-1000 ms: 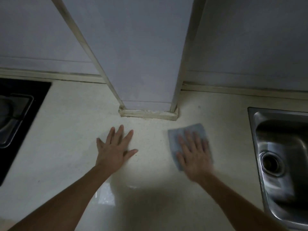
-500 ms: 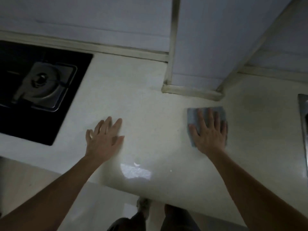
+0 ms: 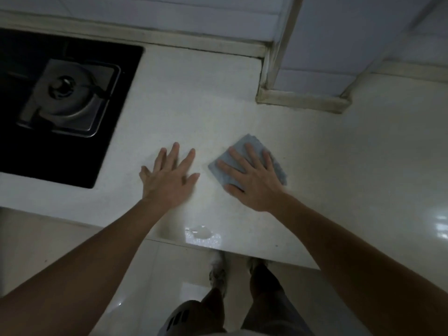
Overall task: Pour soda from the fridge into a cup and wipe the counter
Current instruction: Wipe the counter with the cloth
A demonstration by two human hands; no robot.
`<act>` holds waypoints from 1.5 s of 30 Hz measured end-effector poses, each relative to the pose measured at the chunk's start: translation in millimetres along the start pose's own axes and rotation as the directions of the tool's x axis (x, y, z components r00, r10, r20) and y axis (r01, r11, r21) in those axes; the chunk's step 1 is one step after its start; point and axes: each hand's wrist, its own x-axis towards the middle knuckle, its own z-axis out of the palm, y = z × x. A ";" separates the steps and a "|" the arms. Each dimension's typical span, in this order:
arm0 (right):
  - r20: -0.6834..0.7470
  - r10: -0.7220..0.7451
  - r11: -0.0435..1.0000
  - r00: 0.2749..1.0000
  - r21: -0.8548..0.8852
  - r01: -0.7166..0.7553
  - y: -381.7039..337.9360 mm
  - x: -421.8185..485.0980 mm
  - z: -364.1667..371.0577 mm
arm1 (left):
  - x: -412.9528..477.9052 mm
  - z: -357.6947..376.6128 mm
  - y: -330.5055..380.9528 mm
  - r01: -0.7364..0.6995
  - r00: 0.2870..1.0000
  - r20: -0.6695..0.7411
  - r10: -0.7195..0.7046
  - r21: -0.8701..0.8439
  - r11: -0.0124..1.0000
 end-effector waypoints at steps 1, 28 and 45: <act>-0.005 0.029 1.000 1.000 0.001 -0.029 -1.8 3.3 0.3 | -0.1 -0.9 -0.7 -0.011 1.000 -0.002 0.011 0.003 1.000; -0.057 0.186 0.980 0.981 0.075 -0.182 -85.9 -96.0 26.6 | -5.6 -1.0 -4.7 -0.020 1.000 -0.005 0.020 0.034 0.999; -0.023 0.550 0.827 0.835 0.155 -0.541 -17.3 -86.5 15.4 | -39.9 22.2 87.8 -0.363 0.929 -0.052 0.367 0.073 0.929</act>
